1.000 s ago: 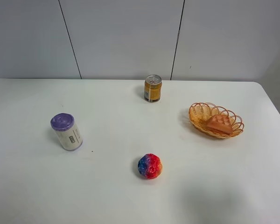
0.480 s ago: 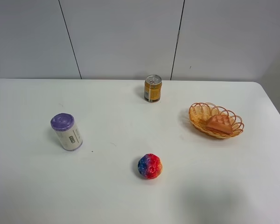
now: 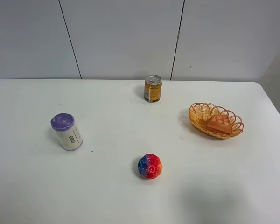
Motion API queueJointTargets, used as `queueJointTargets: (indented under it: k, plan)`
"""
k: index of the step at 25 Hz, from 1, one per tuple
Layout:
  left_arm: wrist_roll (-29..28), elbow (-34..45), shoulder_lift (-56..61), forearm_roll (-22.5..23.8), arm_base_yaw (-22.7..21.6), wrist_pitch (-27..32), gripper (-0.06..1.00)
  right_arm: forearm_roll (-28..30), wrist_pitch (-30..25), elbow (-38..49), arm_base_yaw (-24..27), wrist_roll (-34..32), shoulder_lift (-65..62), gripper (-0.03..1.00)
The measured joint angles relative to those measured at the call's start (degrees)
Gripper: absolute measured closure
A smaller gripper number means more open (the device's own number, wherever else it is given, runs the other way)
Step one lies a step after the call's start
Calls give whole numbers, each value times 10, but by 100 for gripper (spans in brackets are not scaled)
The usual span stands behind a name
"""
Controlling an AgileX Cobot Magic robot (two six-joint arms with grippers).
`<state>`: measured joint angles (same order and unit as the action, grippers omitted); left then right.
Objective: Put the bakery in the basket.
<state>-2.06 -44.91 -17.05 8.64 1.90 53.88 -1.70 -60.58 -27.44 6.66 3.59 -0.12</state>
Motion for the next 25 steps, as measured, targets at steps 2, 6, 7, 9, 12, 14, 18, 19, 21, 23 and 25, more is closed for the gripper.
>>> queueJointTargets:
  k: [2, 6, 7, 9, 12, 14, 18, 19, 21, 23, 25]
  plan:
    - [-4, 49, 65, 0, 0, -13, 16, 0, 0, 0, 0, 0, 0, -2]
    - [-34, 111, 155, -1, 0, -5, 16, 0, 0, 0, 0, 0, 0, -2]
    - [-45, 119, 166, -2, 0, 2, 16, 0, 0, 0, 0, 0, 0, -2]
    - [-57, 126, 172, -14, 0, 27, 16, 0, 0, 0, 0, 0, 0, -2]
    - [-61, 142, 173, -39, 0, 62, 16, 0, 0, 0, 0, 0, 0, -2]
    - [-61, 155, 174, -48, 0, 67, 16, 0, 0, 0, 0, 0, 0, -2]
    - [-61, 159, 174, -52, 0, 65, 16, 0, 0, 0, 0, 0, 0, -2]
    - [-61, 159, 174, -52, 0, 65, 16, 0, 0, 0, 0, 0, 0, -2]
    - [-61, 159, 174, -52, 0, 65, 16, 0, 0, 0, 0, 0, 0, -2]
    - [-61, 159, 174, -52, 0, 65, 16, 0, 0, 0, 0, 0, 0, -2]
    - [-61, 159, 174, -52, 0, 65, 16, 0, 0, 0, 0, 0, 0, -2]
